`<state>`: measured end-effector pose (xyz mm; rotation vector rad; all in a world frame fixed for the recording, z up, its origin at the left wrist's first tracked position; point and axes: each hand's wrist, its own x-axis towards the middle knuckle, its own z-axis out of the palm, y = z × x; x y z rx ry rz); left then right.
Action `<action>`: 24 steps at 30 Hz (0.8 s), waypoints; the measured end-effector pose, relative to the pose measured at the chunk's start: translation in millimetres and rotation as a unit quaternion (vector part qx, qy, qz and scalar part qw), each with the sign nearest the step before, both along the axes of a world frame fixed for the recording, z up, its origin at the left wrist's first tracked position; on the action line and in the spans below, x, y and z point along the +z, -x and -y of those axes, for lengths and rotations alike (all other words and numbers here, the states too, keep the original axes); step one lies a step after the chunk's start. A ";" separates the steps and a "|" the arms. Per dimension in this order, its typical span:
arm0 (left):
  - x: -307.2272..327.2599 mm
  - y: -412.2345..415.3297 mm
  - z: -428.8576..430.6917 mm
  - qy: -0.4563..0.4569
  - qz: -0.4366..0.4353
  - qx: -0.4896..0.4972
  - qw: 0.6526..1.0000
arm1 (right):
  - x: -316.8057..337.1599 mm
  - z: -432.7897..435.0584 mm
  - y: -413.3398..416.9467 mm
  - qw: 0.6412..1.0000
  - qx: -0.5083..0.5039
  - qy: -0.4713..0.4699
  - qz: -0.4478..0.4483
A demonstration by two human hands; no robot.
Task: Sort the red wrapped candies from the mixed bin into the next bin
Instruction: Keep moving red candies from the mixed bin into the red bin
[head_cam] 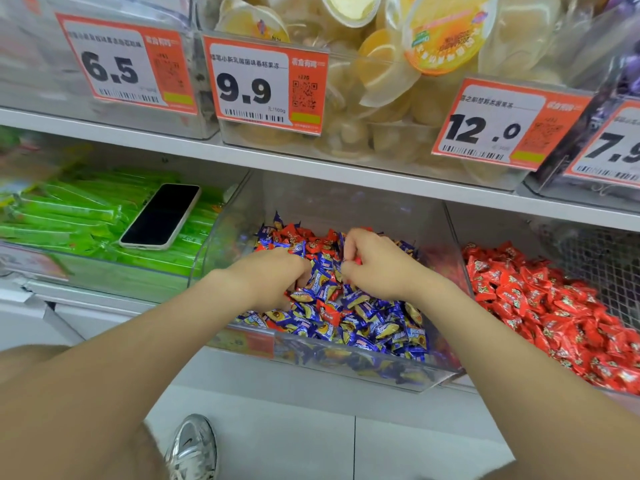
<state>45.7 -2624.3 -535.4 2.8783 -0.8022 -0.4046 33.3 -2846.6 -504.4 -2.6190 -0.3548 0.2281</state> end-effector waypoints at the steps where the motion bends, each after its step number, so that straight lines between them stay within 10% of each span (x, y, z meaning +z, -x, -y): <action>1: -1.9 -1.1 0.7 -0.004 0.003 -0.001 1.000 | 0.9 1.7 1.8 1.000 -0.002 -0.013 -0.003; 14: 24.9 4.6 -10.5 0.025 -0.005 0.020 0.999 | -25.1 -24.0 16.3 0.983 0.103 0.145 -0.041; 24: 15.2 11.3 -17.5 -0.027 -0.064 -0.031 0.997 | -1.5 -12.7 14.7 0.998 0.061 0.022 -0.019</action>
